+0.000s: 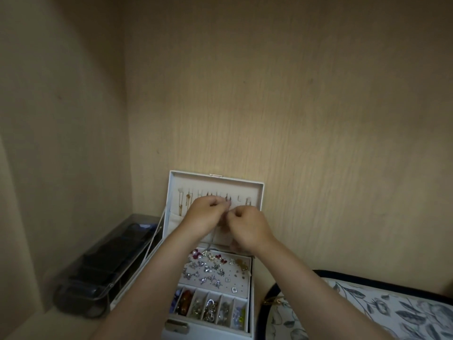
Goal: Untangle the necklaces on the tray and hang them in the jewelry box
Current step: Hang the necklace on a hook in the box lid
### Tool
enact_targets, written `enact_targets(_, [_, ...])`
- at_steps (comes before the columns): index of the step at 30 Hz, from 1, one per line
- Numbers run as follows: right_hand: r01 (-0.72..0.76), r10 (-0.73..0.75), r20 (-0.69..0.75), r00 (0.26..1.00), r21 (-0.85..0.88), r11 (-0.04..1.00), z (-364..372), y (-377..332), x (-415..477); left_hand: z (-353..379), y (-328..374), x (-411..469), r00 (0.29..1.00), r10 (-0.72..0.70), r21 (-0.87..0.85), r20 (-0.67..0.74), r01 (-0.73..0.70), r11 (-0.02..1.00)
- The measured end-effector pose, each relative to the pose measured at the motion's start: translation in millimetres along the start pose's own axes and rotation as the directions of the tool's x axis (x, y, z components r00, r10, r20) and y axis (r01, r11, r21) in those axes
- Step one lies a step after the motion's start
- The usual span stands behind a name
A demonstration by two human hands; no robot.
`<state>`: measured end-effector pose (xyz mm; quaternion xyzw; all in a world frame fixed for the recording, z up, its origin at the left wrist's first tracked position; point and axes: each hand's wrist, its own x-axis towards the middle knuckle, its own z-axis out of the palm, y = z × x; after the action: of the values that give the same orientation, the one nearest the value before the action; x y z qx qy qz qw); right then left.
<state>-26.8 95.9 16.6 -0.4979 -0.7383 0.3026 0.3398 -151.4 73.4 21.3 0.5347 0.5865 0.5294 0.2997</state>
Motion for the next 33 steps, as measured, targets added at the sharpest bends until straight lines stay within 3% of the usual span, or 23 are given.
enact_targets(2, [-0.122,0.072,0.178,0.982,0.295,0.948,0.2,-3.7,-7.6,-3.0,1.1,-5.8,1.000,0.021,0.022,0.018,-0.022,1.000])
enact_targets(4, [-0.140,0.040,0.264,0.964,0.368,0.919,0.4,-4.9,-10.9,-6.1,1.1,-10.2,0.999,0.031,0.060,0.023,-0.032,0.998])
enact_targets(6, [-0.073,-0.006,0.241,0.970,0.318,0.945,3.5,-0.7,-7.2,-9.2,-1.7,-10.4,0.998,0.052,0.097,0.034,-0.055,0.994])
enact_targets(9, [0.035,-0.046,0.145,0.988,0.077,0.996,5.6,7.1,2.4,-10.4,-11.1,-10.4,0.996,0.086,0.151,0.012,-0.087,0.985])
enact_targets(12, [0.125,-0.113,0.068,0.991,-0.202,0.971,-0.3,10.7,5.5,-6.5,-26.9,-9.7,0.993,0.107,0.185,-0.049,-0.097,0.978])
enact_targets(15, [0.151,-0.157,0.006,0.988,-0.322,0.934,-11.4,9.2,2.2,-0.2,-36.9,-10.5,0.996,0.085,0.216,0.025,-0.088,0.972])
enact_targets(20, [0.160,-0.181,-0.076,0.981,-0.223,0.962,-22.6,0.1,5.2,12.0,-37.8,-15.5,0.981,0.074,0.118,0.180,-0.096,0.988])
enact_targets(26, [0.138,-0.145,-0.079,0.986,-0.081,0.987,-18.8,-1.6,7.7,10.0,-39.3,-17.7,0.990,0.064,0.018,0.123,-0.066,0.998])
enact_targets(30, [0.029,-0.022,0.068,0.997,-0.105,0.994,-11.6,8.4,-0.7,2.4,-34.2,-15.8,0.991,0.118,0.031,0.059,-0.120,0.992])
enact_targets(33, [0.035,-0.022,0.164,0.986,-0.080,0.996,-0.9,16.6,-3.1,-0.2,-33.7,-13.7,0.983,0.181,0.089,0.021,-0.183,0.979])
